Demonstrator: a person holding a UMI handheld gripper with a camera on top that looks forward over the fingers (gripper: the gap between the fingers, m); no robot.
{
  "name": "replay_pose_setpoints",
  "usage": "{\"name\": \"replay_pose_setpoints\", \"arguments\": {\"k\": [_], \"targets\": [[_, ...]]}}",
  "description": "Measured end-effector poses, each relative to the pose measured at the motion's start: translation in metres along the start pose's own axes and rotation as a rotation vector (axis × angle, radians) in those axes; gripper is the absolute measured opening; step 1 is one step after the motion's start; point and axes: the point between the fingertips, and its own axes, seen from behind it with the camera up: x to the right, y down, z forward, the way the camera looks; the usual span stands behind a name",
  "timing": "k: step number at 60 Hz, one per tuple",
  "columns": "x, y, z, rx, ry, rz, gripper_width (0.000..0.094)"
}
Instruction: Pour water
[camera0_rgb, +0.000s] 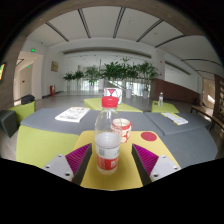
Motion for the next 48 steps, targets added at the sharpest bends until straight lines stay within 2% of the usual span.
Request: {"name": "replay_pose_setpoints", "arguments": {"k": [14,18,30,32,33,34,40,48], "targets": [[-0.003,0.005,0.056,0.039,0.002,0.035,0.0677],[-0.009,0.004,0.059,0.064,-0.001,0.026,0.0542],[-0.011,-0.002,0.064,0.101,-0.015,0.023,0.0375],[-0.012,-0.003,0.064,0.101,-0.020,0.018,0.0373],[-0.013,-0.003,0.064,0.100,-0.022,0.016,0.0404],[-0.013,-0.004,0.064,0.103,-0.024,0.014,0.0337],[-0.014,-0.008,0.062,0.114,-0.040,0.017,0.0337],[-0.044,-0.052,0.050,0.183,-0.152,0.052,0.0338]]}}
